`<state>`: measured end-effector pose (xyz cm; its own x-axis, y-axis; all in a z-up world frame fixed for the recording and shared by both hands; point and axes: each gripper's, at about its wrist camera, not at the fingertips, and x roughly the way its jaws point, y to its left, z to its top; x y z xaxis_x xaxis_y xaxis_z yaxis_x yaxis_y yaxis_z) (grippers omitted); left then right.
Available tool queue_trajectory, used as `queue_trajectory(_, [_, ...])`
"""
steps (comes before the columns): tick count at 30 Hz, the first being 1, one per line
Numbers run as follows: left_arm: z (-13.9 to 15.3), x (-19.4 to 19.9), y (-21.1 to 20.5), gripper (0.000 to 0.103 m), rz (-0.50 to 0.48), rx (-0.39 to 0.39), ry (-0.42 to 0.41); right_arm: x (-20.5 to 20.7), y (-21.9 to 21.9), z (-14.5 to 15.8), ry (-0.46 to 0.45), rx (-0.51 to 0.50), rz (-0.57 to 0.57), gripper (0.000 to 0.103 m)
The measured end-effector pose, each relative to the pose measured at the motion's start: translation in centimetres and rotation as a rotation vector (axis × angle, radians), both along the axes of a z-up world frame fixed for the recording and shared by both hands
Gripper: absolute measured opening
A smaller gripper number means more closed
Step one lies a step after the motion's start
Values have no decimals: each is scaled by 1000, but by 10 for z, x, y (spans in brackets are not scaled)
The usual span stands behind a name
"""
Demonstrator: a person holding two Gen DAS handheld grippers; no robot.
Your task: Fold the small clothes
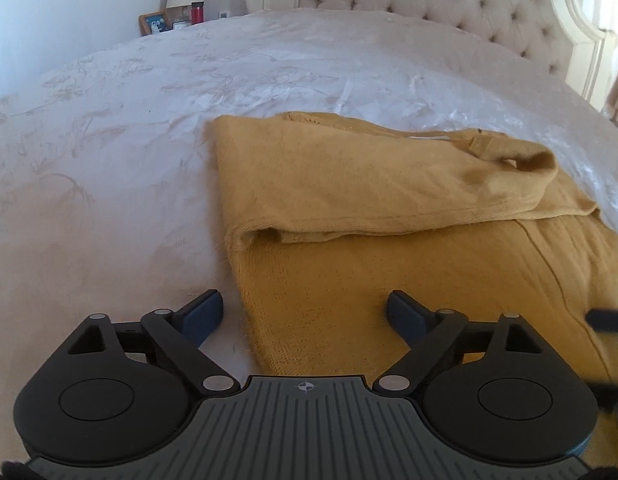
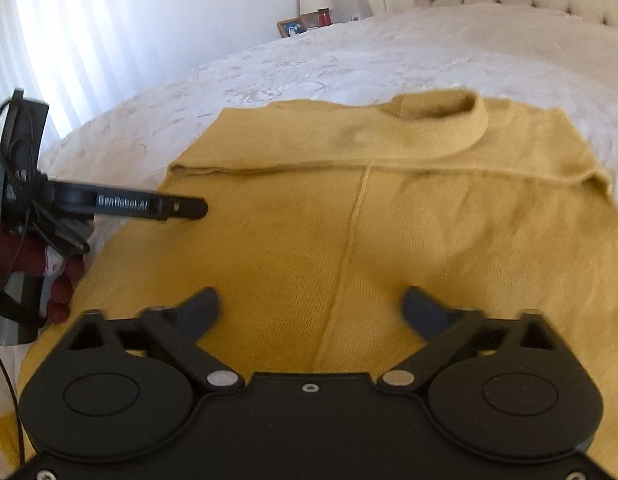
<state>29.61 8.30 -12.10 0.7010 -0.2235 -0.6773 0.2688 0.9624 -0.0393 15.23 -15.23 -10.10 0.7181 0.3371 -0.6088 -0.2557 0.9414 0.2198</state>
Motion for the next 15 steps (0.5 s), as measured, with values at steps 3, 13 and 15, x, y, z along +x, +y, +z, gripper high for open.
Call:
queue_trajectory(3, [-4, -2, -3, 94, -8, 19, -19, 10, -13, 21, -38, -10, -7, 59])
queue_trajectory(13, [-8, -4, -10, 99, -3, 44, -23, 120, -48, 65, -142, -212, -73, 61])
queue_trajectory(15, [-9, -5, -10, 99, -3, 41, -26, 143, -53, 62, -119, -205, -73, 61])
